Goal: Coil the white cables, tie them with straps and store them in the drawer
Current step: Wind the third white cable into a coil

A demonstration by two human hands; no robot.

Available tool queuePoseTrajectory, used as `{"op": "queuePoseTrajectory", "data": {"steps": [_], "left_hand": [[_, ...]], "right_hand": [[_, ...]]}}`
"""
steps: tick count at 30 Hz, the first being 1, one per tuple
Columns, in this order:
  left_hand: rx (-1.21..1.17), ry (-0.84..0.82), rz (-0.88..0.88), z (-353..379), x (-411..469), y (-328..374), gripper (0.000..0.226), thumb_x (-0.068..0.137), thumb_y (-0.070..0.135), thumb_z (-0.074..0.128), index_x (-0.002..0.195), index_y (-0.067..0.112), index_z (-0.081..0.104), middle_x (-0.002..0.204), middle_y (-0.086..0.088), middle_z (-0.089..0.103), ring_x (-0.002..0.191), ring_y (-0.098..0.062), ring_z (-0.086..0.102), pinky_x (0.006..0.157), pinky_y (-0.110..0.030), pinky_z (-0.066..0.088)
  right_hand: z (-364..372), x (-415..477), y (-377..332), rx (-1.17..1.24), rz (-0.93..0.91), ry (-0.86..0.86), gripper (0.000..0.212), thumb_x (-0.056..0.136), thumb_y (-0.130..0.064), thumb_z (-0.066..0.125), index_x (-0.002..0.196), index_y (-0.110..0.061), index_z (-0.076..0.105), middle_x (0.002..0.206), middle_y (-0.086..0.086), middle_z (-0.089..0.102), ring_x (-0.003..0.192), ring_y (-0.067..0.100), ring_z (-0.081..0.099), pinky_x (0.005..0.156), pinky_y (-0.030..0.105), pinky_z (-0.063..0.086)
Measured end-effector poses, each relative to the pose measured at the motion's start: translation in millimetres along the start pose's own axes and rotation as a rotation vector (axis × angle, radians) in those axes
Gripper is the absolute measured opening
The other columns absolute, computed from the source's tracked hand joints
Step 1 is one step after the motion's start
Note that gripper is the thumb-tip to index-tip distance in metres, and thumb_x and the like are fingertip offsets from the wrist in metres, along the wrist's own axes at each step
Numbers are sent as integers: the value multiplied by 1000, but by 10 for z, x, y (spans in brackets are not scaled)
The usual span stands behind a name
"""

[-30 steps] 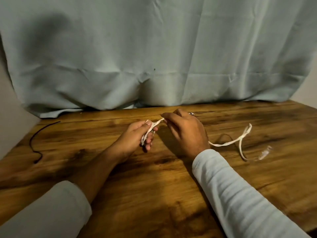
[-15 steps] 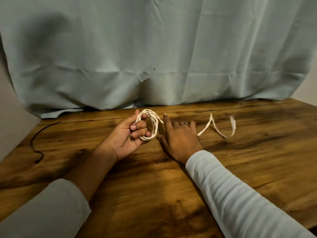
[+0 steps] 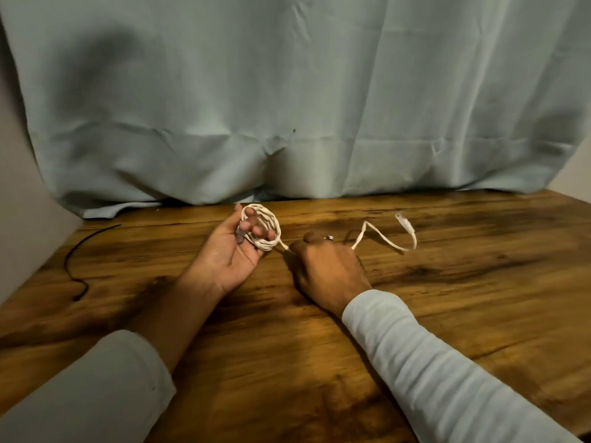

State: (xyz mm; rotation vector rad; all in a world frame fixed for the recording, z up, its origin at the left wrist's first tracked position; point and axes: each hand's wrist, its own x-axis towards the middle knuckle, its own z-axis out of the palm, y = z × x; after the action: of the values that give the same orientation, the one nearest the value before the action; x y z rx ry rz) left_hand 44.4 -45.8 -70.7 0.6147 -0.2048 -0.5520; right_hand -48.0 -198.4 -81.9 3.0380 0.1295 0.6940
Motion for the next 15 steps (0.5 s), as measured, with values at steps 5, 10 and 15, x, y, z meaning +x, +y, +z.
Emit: {"op": "queuePoseTrajectory", "data": {"steps": [5, 10, 15], "left_hand": [[90, 86, 98, -30, 54, -15, 39, 110, 38, 33, 89, 16, 57, 92, -8, 79, 86, -23, 78, 91, -38, 55], [318, 62, 168, -141, 115, 18, 34, 111, 34, 31, 93, 17, 54, 117, -19, 74, 107, -30, 74, 93, -40, 51], [700, 49, 264, -53, 12, -114, 24, 111, 23, 36, 101, 10, 54, 90, -7, 80, 82, -18, 77, 68, -27, 59]], "right_hand": [[-37, -10, -116, -11, -157, 56, 18, 95, -30, 55, 100, -18, 68, 102, 5, 69, 90, 32, 67, 71, 38, 49], [-63, 0, -50, 34, -273, 136, 17, 96, -34, 60, 100, -21, 70, 99, 2, 70, 92, 26, 66, 84, 40, 43], [-93, 6, 7, 106, -288, 225, 24, 96, -30, 67, 117, -19, 69, 115, 4, 68, 102, 25, 62, 86, 40, 45]]}}
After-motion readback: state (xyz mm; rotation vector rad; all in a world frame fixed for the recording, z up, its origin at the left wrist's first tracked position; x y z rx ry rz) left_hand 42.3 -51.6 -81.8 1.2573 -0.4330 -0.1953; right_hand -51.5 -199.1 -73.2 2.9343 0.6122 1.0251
